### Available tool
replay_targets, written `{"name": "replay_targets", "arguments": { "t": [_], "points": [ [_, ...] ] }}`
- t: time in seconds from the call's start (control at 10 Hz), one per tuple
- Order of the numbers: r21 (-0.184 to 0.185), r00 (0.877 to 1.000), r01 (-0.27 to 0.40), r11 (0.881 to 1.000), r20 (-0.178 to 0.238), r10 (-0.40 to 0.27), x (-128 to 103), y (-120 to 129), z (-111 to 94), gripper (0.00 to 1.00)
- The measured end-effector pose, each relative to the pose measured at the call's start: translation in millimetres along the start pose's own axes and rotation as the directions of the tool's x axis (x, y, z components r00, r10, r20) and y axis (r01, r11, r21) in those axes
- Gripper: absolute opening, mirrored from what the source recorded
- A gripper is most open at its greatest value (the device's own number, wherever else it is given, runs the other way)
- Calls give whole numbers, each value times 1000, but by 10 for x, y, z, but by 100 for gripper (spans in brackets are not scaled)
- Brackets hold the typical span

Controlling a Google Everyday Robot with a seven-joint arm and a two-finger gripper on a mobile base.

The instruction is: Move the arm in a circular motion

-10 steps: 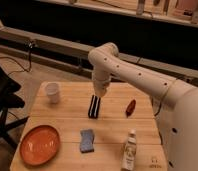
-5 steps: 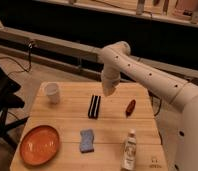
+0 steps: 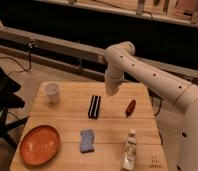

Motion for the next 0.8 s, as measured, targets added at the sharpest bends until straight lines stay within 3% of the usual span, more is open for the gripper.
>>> {"name": "replay_targets", "arguments": {
  "t": [0.3, 0.8],
  "points": [
    [-4, 1000, -4, 1000, 8, 4, 80, 82, -4, 0],
    [-9, 1000, -11, 1000, 16, 11, 24, 87, 4, 0]
  ]
}}
